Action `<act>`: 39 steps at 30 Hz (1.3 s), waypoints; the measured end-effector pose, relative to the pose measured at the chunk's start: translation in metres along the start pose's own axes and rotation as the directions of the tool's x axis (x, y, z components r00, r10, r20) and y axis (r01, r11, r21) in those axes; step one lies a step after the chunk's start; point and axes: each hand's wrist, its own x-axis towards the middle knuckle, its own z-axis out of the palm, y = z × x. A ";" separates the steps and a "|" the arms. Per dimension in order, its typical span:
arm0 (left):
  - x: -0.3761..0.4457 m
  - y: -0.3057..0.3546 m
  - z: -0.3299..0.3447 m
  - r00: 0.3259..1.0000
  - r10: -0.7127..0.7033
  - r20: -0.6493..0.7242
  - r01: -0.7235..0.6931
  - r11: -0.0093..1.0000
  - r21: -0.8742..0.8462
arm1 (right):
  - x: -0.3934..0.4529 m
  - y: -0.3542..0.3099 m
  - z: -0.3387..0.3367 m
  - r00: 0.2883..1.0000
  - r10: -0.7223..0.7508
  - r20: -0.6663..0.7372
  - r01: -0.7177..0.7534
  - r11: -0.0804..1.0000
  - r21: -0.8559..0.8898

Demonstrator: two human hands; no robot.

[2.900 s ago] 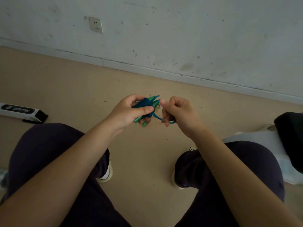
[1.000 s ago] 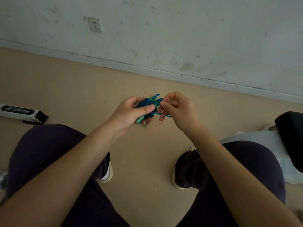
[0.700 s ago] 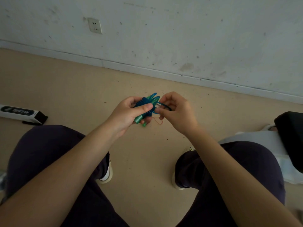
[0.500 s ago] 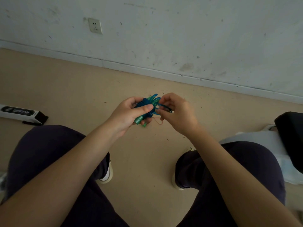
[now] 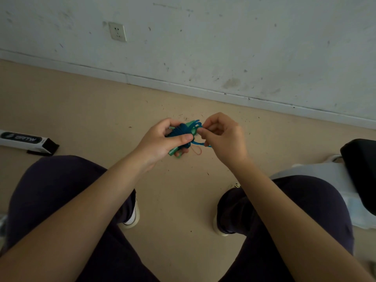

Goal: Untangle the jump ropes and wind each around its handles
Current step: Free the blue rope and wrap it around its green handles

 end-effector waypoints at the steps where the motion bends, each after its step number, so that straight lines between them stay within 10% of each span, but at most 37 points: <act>1: 0.000 0.000 -0.001 1.000 0.000 -0.002 0.000 1.000 0.002 | -0.001 -0.001 0.000 1.000 0.015 0.018 -0.015 1.000 0.022; 25: -0.003 0.009 -0.003 0.964 -0.103 0.244 0.160 0.961 -0.225 | -0.011 -0.010 0.007 0.956 -0.254 -0.146 0.248 0.967 -0.059; 31: -0.004 0.006 -0.006 0.976 -0.083 0.200 0.110 0.986 -0.125 | -0.001 -0.006 -0.003 0.999 0.034 0.039 -0.038 0.993 0.110; 39: -0.005 0.008 -0.010 0.967 -0.045 0.250 0.041 0.999 0.021 | -0.001 -0.003 -0.009 0.982 0.034 0.187 -0.067 0.983 0.171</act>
